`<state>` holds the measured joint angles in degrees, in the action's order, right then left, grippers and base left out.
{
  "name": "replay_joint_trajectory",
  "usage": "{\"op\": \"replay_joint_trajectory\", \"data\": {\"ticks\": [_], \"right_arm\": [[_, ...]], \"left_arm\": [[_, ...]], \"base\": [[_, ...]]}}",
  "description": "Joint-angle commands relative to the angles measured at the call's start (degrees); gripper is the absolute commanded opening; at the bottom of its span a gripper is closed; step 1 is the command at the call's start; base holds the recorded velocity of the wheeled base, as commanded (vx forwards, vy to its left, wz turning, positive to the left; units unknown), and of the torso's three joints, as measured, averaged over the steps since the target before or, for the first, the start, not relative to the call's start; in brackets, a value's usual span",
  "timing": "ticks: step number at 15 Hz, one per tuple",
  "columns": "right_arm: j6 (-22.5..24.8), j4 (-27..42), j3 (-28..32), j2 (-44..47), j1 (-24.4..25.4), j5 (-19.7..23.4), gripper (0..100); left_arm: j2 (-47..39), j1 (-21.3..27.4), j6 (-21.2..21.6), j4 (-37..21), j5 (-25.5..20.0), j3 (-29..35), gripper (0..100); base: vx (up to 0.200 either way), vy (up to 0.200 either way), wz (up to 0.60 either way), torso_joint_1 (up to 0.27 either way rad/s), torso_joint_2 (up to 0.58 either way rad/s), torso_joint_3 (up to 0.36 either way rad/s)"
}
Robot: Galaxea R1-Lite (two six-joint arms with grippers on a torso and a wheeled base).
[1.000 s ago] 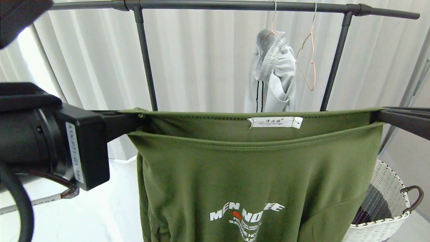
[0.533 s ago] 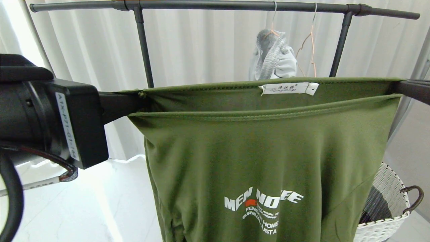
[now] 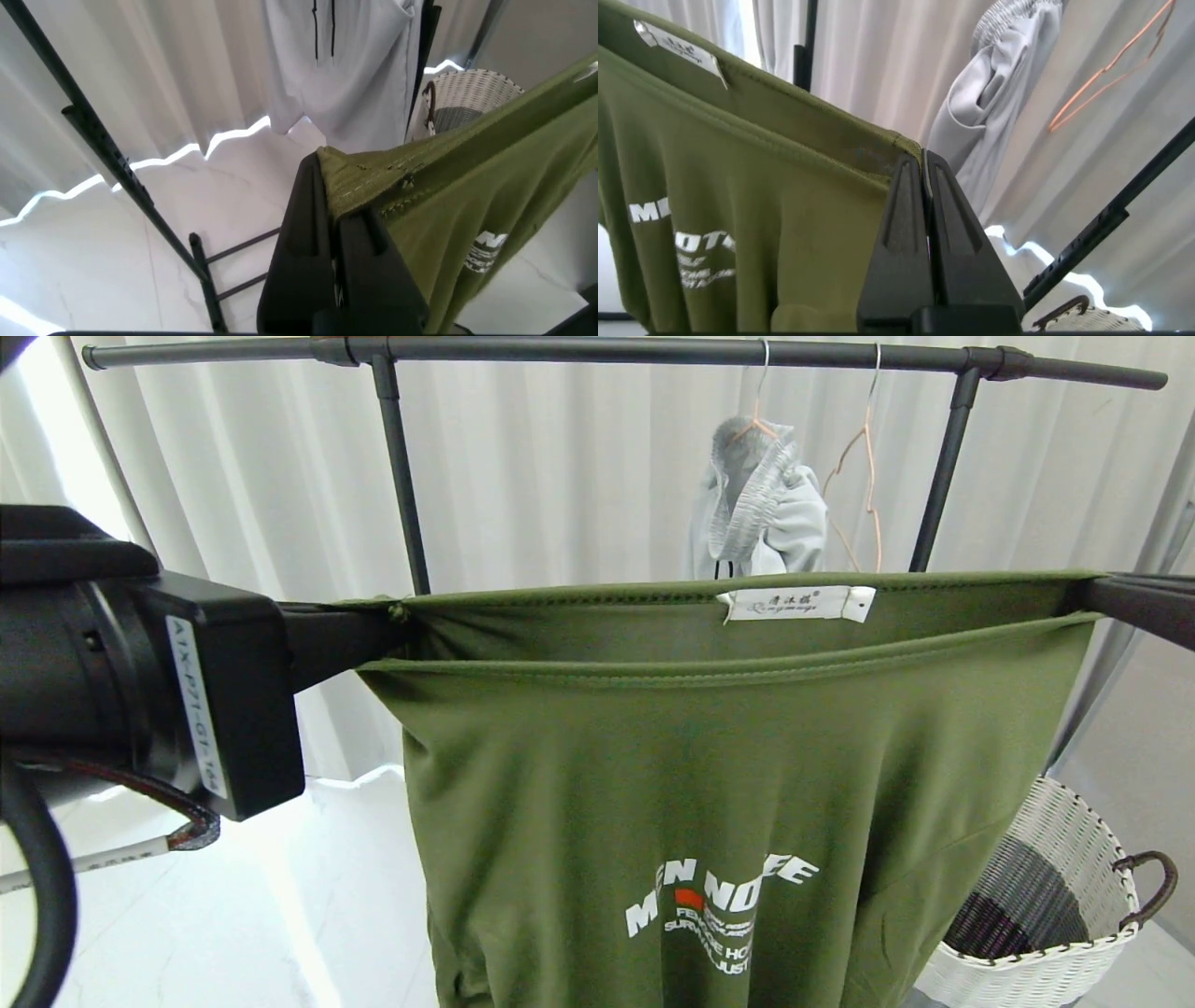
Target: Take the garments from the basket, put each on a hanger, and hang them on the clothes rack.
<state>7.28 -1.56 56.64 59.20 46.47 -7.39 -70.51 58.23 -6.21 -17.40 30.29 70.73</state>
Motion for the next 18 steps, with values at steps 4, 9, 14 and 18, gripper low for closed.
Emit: {"op": "replay_joint_trajectory", "data": {"ticks": [4,9,14,18], "right_arm": [[0.0,0.1,-0.3,0.1,0.0,0.0,100],[2.8,2.2,-6.3,-2.1,-0.4,-0.6,100],[6.4,20.3,1.1,0.1,-17.4,-12.3,100],[16.0,18.8,-2.3,-1.0,-31.0,-12.8,100]], "left_arm": [[0.0,-0.1,0.0,0.0,0.0,0.1,0],[0.0,-0.1,0.0,0.0,0.2,-0.3,0],[0.0,-0.1,0.1,0.0,0.2,-0.5,0],[0.0,-0.1,0.1,-0.1,0.2,-1.2,0]], "base": [[0.0,0.0,0.0,0.0,0.0,0.0],[0.0,0.0,0.0,0.0,0.0,0.0],[0.0,0.0,0.0,0.0,0.0,0.0],[0.0,0.0,0.0,0.0,0.0,0.0]]}}
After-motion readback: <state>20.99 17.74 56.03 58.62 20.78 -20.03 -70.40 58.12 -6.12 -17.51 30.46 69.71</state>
